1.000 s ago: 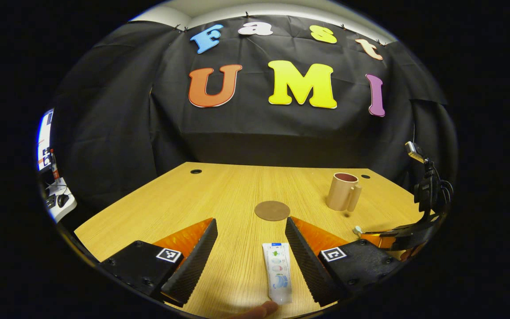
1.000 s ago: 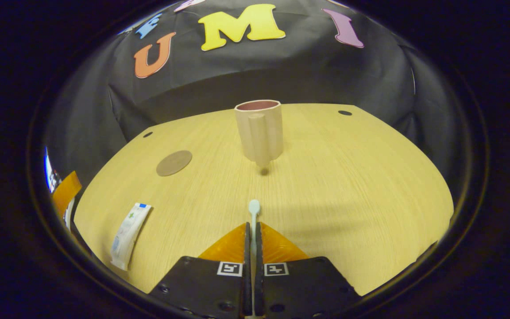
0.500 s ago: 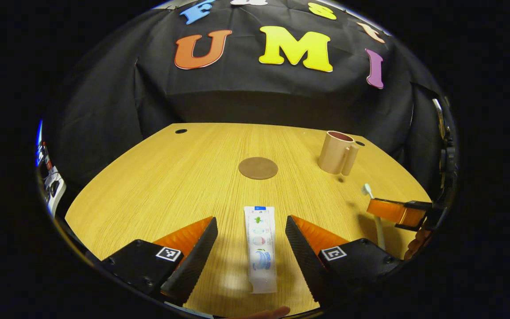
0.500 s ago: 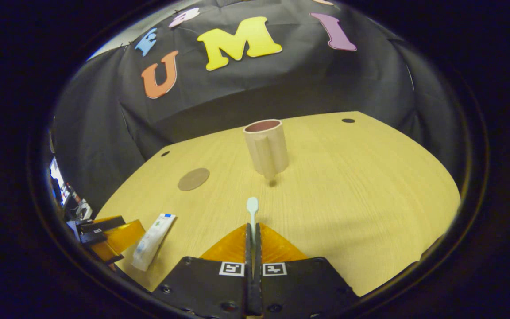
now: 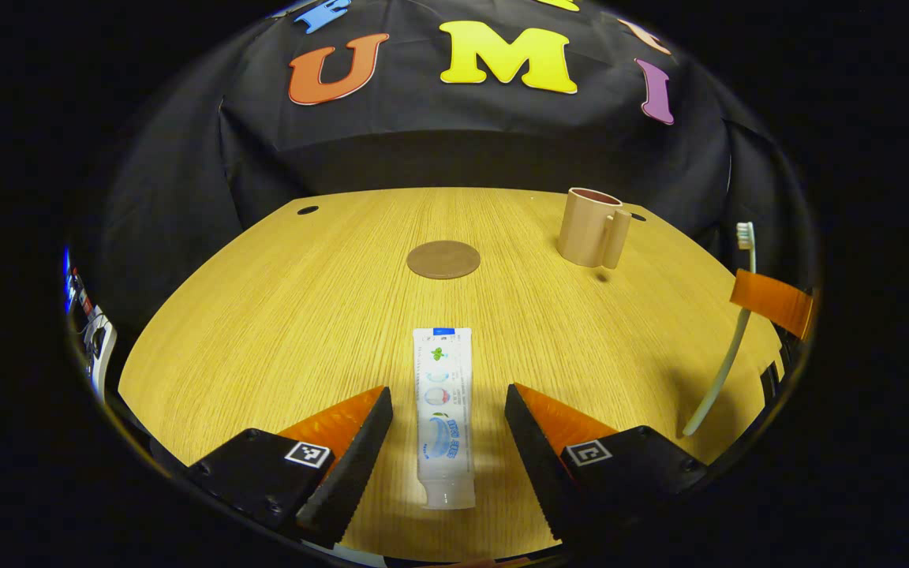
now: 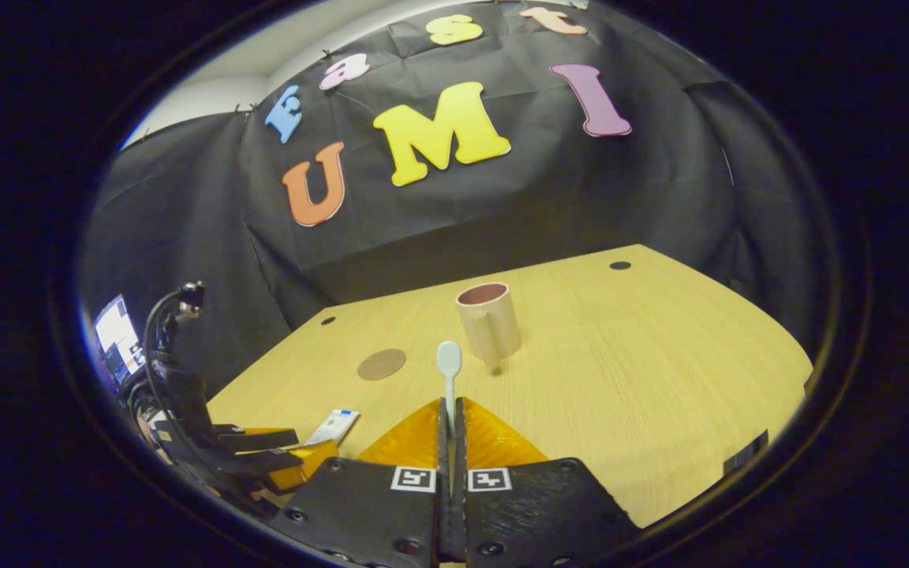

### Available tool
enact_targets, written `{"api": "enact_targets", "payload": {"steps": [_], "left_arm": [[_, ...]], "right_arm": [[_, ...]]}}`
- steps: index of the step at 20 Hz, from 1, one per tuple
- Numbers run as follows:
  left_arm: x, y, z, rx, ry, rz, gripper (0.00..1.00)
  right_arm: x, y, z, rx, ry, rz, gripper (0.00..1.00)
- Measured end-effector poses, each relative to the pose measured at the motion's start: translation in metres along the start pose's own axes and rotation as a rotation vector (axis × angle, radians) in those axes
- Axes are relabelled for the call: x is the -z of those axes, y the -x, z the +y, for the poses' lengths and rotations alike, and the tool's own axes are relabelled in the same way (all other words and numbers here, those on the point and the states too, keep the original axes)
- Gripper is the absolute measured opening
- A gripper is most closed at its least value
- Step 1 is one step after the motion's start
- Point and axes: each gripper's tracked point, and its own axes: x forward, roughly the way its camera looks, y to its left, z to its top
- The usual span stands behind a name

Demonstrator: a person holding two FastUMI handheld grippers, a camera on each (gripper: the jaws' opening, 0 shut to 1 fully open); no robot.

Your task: Put the toothbrush and toothpaste on the desktop into the cup, then pick up the cup and place it on the coaster on the desktop.

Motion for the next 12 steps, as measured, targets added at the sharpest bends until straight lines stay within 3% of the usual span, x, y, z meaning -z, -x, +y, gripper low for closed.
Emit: {"api": "enact_targets", "payload": {"steps": [5, 6, 7, 8, 12], "left_arm": [[0.012, -0.008, 0.003, -0.026, 0.014, 0.058, 0.83], [0.01, -0.008, 0.002, -0.026, 0.014, 0.052, 0.74], [0.01, -0.009, 0.003, -0.033, 0.005, 0.055, 0.73], [0.011, -0.01, 0.001, -0.03, 0.004, 0.057, 0.65], [0.011, -0.008, 0.003, -0.03, -0.006, 0.06, 0.49]], "right_arm": [[-0.022, 0.024, 0.006, -0.005, 0.021, -0.062, 0.0], [-0.024, 0.028, 0.006, -0.006, 0.02, -0.071, 0.0], [-0.027, 0.031, 0.005, -0.003, 0.019, -0.078, 0.0], [-0.031, 0.033, 0.005, -0.003, 0.017, -0.087, 0.0], [-0.041, 0.035, 0.004, 0.004, 0.025, -0.104, 0.0]]}}
